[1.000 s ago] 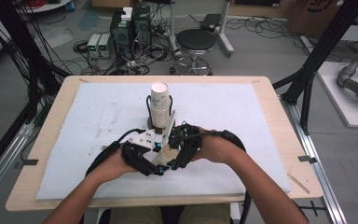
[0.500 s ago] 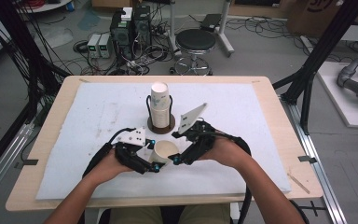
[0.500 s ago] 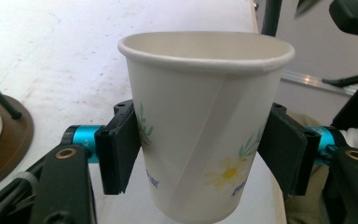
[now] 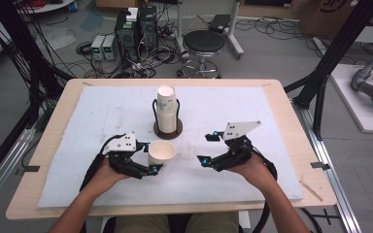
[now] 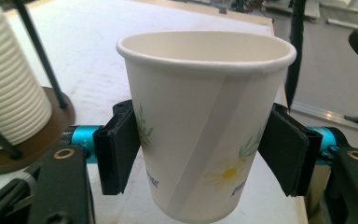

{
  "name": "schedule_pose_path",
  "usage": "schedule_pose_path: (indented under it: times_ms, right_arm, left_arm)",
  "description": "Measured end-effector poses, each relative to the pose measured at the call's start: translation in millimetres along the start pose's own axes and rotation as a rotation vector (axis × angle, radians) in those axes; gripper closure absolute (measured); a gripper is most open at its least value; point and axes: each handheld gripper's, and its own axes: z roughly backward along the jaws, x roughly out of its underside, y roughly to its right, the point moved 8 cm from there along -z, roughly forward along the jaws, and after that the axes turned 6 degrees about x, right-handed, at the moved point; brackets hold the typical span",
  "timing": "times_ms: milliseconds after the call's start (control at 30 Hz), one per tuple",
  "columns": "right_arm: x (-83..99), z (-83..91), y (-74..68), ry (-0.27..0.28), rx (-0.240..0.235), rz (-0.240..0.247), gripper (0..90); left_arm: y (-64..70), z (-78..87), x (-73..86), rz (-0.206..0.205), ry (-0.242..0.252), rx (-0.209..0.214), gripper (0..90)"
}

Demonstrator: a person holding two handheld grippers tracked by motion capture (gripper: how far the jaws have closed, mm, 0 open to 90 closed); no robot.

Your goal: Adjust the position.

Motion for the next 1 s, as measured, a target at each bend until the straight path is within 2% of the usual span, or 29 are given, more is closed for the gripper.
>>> schedule_pose_path:
  times_ms: [133, 333, 467, 667, 733, 1000]
  right_arm:
    - [18.6, 8.2, 9.6, 0.033, 0.058, -0.056, 21.9]
    - [48.9, 15.3, 20.3, 0.019, 0.142, -0.085, 21.9]
    - [62.3, 21.7, 27.4, 0.026, 0.194, -0.093, 21.9]
    - [67.2, 29.7, 37.7, 0.071, 0.248, -0.122, 21.8]
    - [65.7, 31.2, 40.6, 0.087, 0.265, -0.113, 21.8]
    - [68.9, 32.3, 41.3, 0.086, 0.272, -0.119, 21.9]
  left_arm:
    - [-4.4, 8.8, 2.2, -0.007, 0.037, -0.036, 32.3]
    - [-12.1, 24.3, 6.4, 0.000, 0.094, -0.096, 32.0]
    - [-16.6, 34.3, 9.0, 0.001, 0.126, -0.138, 31.7]
    - [-22.7, 49.2, 10.9, -0.006, 0.177, -0.202, 31.4]
    - [-24.1, 53.9, 11.5, -0.008, 0.188, -0.220, 31.4]
    - [-27.6, 64.7, 15.2, 0.003, 0.208, -0.258, 31.1]
